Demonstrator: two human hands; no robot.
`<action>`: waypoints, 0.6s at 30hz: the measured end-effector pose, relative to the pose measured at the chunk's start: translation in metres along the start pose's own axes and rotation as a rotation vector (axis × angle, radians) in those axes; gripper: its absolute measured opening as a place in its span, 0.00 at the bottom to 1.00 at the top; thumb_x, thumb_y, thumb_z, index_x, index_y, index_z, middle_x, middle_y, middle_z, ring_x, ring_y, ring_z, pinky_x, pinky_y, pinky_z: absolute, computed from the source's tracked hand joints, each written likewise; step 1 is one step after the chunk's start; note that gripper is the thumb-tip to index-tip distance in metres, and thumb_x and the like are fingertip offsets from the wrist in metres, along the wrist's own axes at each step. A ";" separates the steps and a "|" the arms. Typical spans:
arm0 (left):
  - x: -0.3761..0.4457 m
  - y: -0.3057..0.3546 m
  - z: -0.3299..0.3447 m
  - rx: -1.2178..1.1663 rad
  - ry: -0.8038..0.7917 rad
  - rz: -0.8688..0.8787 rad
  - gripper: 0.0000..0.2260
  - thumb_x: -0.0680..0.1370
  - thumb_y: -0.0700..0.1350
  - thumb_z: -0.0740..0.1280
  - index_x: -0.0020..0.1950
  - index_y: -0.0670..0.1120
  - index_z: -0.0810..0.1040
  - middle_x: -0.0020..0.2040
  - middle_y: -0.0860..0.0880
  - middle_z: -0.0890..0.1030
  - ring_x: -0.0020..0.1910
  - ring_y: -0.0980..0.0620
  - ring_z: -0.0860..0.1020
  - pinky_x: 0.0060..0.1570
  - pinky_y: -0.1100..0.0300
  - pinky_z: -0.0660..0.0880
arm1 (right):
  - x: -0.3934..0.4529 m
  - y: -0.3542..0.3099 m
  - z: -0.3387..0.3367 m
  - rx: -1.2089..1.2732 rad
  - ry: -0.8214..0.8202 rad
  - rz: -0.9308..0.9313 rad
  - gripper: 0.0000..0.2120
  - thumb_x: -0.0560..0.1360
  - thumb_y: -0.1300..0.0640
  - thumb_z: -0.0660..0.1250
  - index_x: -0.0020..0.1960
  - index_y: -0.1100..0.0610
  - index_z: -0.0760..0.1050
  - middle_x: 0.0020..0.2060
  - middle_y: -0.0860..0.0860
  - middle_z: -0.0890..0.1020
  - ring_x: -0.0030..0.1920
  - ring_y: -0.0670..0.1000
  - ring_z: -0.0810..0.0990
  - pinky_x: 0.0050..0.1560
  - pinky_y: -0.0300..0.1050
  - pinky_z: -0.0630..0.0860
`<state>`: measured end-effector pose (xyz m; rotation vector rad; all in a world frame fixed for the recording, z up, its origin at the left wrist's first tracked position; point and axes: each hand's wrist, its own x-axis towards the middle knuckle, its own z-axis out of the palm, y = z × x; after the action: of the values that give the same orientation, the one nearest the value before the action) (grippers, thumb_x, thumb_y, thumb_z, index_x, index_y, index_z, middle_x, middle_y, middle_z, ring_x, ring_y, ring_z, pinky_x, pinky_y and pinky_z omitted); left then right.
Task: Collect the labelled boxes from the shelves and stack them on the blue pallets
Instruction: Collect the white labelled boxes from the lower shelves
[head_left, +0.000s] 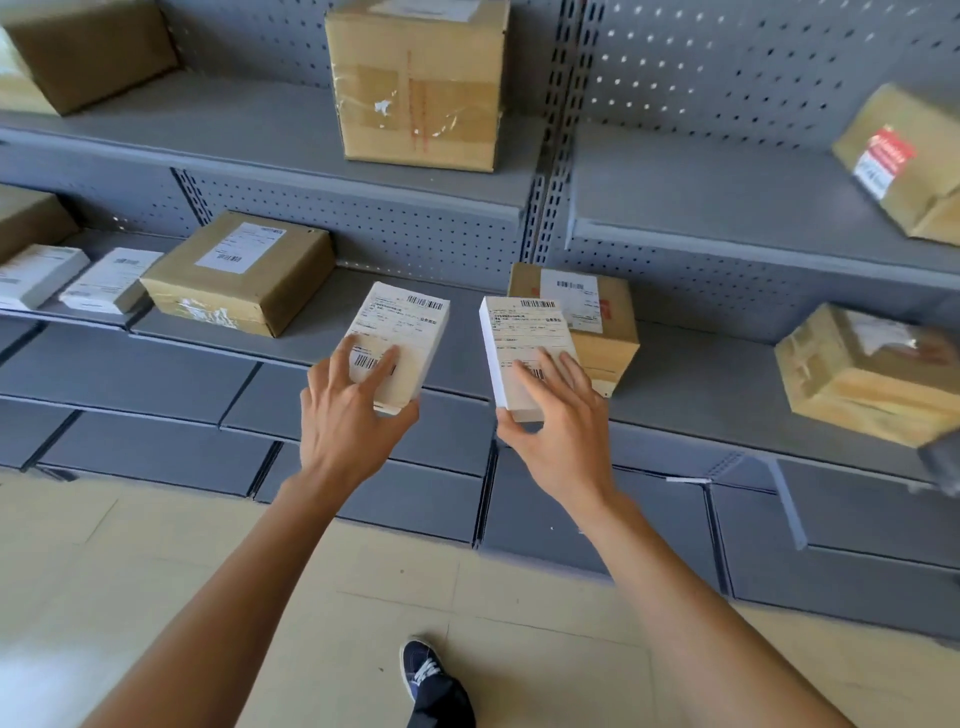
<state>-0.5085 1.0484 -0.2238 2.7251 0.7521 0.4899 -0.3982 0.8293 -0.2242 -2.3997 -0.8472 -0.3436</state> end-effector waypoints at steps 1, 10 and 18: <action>-0.011 0.016 -0.002 -0.004 -0.003 0.025 0.30 0.76 0.65 0.67 0.77 0.59 0.67 0.80 0.48 0.58 0.72 0.40 0.61 0.67 0.39 0.68 | -0.012 0.009 -0.015 -0.023 0.001 0.018 0.27 0.74 0.40 0.62 0.69 0.50 0.76 0.74 0.51 0.71 0.75 0.56 0.66 0.64 0.59 0.71; -0.089 0.170 -0.009 -0.046 -0.050 0.332 0.29 0.75 0.63 0.69 0.75 0.58 0.69 0.78 0.45 0.61 0.70 0.38 0.63 0.66 0.40 0.68 | -0.124 0.099 -0.157 -0.195 0.103 0.158 0.25 0.72 0.41 0.62 0.65 0.51 0.78 0.69 0.49 0.75 0.72 0.56 0.69 0.57 0.59 0.75; -0.129 0.302 0.000 -0.091 -0.128 0.581 0.30 0.75 0.64 0.68 0.76 0.60 0.68 0.79 0.47 0.59 0.70 0.40 0.63 0.67 0.41 0.67 | -0.209 0.164 -0.272 -0.327 0.215 0.332 0.26 0.72 0.40 0.61 0.65 0.51 0.78 0.69 0.48 0.75 0.71 0.55 0.69 0.56 0.56 0.77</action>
<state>-0.4789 0.7291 -0.1517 2.8242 -0.1076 0.4413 -0.4669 0.4606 -0.1598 -2.6824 -0.3052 -0.6329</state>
